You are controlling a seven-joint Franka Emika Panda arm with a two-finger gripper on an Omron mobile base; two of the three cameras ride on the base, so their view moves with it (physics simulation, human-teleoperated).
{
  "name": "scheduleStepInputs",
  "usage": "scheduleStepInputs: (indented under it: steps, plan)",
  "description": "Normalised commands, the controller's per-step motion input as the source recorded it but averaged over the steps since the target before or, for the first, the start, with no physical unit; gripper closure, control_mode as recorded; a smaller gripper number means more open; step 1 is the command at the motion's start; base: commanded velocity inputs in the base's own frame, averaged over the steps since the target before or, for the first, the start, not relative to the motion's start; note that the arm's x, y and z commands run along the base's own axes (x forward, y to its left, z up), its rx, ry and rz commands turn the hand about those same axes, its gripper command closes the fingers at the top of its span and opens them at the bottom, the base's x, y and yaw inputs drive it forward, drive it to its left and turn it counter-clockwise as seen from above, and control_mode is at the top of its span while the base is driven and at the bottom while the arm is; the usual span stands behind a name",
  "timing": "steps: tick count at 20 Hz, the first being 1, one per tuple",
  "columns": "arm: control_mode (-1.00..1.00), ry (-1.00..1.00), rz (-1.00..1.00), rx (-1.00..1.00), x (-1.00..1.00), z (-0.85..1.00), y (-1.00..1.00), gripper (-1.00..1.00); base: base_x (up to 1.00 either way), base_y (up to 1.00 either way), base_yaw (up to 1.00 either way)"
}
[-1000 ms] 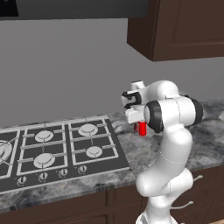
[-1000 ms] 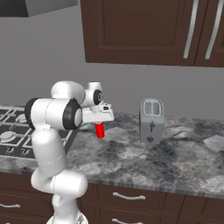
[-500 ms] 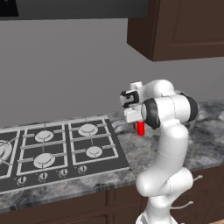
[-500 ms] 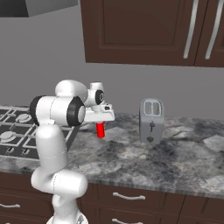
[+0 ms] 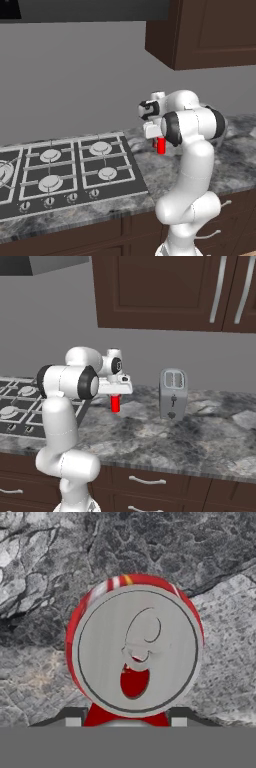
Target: Four empty soda cans are scattered around the kitchen. Gather all the cans and cluster them next to the stove for recycling.
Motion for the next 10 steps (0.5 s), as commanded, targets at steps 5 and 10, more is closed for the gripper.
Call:
scheduleStepInputs:
  steps: [5,10]
  plan:
    - [-1.00,0.00,0.00,0.00,0.00,0.00,0.00,-1.00,0.00,0.00,0.00]
    - [-1.00,0.00,0.00,0.00,0.00,0.00,0.00,-1.00,0.00,0.00,0.00]
